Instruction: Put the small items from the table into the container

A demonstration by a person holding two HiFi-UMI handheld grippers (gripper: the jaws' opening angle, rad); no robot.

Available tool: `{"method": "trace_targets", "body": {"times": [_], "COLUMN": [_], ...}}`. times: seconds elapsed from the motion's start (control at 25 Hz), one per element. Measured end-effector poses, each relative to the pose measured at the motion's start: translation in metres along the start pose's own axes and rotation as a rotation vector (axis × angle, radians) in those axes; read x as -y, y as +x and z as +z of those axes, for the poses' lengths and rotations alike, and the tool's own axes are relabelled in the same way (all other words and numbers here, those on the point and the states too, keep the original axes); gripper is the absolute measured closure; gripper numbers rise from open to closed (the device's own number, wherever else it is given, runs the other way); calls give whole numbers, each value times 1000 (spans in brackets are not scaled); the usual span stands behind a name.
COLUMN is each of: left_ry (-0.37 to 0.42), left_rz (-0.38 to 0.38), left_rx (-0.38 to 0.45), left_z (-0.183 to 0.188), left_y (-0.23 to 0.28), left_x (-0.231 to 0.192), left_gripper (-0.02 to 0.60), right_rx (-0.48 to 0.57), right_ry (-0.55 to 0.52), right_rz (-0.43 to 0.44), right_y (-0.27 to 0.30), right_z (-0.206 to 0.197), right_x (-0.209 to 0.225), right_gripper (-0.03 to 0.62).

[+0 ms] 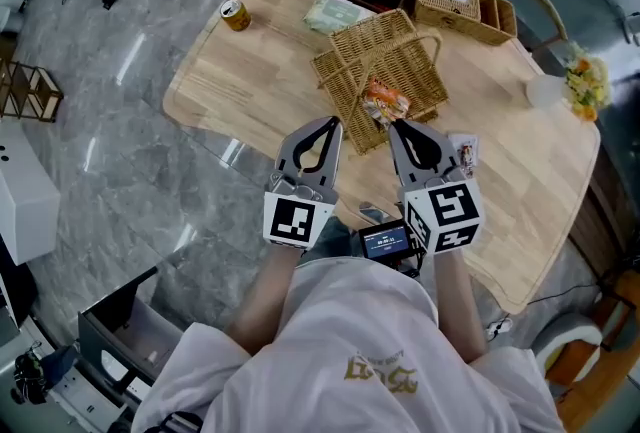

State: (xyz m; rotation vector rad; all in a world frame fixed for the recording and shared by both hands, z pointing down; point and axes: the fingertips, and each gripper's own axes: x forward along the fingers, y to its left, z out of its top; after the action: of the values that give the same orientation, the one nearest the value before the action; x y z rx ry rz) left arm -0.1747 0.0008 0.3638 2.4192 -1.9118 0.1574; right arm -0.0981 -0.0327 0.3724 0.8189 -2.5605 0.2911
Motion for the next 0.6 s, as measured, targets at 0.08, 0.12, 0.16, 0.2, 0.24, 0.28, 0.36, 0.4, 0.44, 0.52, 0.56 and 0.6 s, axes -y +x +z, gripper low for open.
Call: {"method": "trace_targets", "body": {"times": [0.08,0.12,0.16,0.2,0.24,0.28,0.36,0.4,0.44,0.52,0.56,0.6], "left_ry": [1,2,6,12,18,21,20,20,20,22,23,25], "left_rz": [-4,-8,-11,-15,-17,-19,-23,-25,-27,-32,-35,-38], "left_rx": [0,1,2,3,2,2,-1,-1,-1,3,5,8], "left_z": [0,1,2,2,2,2,1,1,1,3,5,7], "left_y": [1,1,2,2,2,2,3,3,3,3,3,4], "left_x": [1,2,3,4,6,7,10,11,13,16,17,19], "left_gripper": [588,588,588,588,588,588,588,588,588,588,588,588], "right_rx": [9,13,17,21,24,29,43,51,59,77,86,94], "right_ry": [4,6,11,16,23,28,33,32,31,25,21,17], "right_rz": [-6,-11,-15,-18,-19,-20,-28,-31,-33,-29,-25,-20], "right_y": [-1,-3,-4,-6,-7,-9,-12,-14,-16,-22,-26,-29], "right_z": [2,2,3,3,4,4,5,5,5,6,6,6], "right_x": [2,3,4,6,6,7,9,10,10,9,9,8], "right_gripper": [569,569,569,569,569,569,569,569,569,569,569,571]}}
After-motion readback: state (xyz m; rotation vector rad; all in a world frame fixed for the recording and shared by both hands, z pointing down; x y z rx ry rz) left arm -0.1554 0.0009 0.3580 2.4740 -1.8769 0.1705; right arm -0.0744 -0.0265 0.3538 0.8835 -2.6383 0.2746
